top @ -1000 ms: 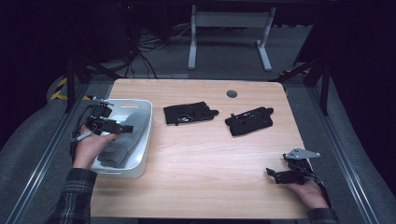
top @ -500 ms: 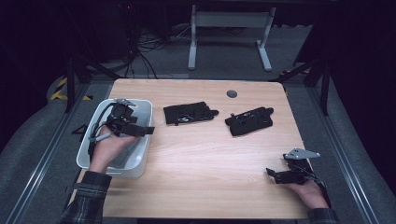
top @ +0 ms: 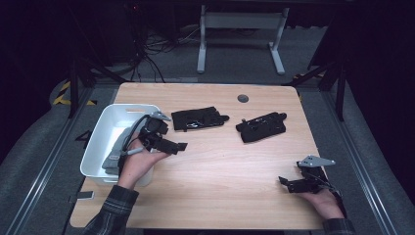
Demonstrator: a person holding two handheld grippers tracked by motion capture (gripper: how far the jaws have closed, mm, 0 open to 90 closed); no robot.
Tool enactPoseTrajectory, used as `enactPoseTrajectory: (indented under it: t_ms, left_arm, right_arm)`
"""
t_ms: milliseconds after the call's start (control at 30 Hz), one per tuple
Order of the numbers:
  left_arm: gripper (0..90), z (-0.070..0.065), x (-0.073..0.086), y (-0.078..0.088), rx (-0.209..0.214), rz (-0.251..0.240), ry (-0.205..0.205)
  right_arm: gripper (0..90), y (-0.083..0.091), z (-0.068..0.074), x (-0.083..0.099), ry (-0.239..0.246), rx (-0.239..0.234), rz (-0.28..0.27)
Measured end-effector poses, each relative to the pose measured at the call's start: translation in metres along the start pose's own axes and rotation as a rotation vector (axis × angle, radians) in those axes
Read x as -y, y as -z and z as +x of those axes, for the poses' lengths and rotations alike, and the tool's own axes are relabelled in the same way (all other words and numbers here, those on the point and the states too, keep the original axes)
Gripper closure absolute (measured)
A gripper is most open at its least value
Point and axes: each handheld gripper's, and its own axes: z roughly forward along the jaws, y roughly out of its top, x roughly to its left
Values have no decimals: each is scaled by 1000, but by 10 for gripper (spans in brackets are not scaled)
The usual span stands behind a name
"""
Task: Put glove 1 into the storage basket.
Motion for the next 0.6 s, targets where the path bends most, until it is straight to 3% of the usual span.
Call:
enactPoseTrajectory:
  t_ms: [167, 467, 600]
  left_arm:
    - [16, -18, 5, -20, 31, 5, -39]
    - [16, -39, 22, -52, 29, 29, -117]
    - [16, -44, 34, -65, 31, 48, -144]
  right_arm:
    - [26, 0, 0, 0, -1, -2, 2]
    - [16, -1, 1, -1, -5, -3, 6]
    - [81, 0, 2, -4, -2, -10, 26]
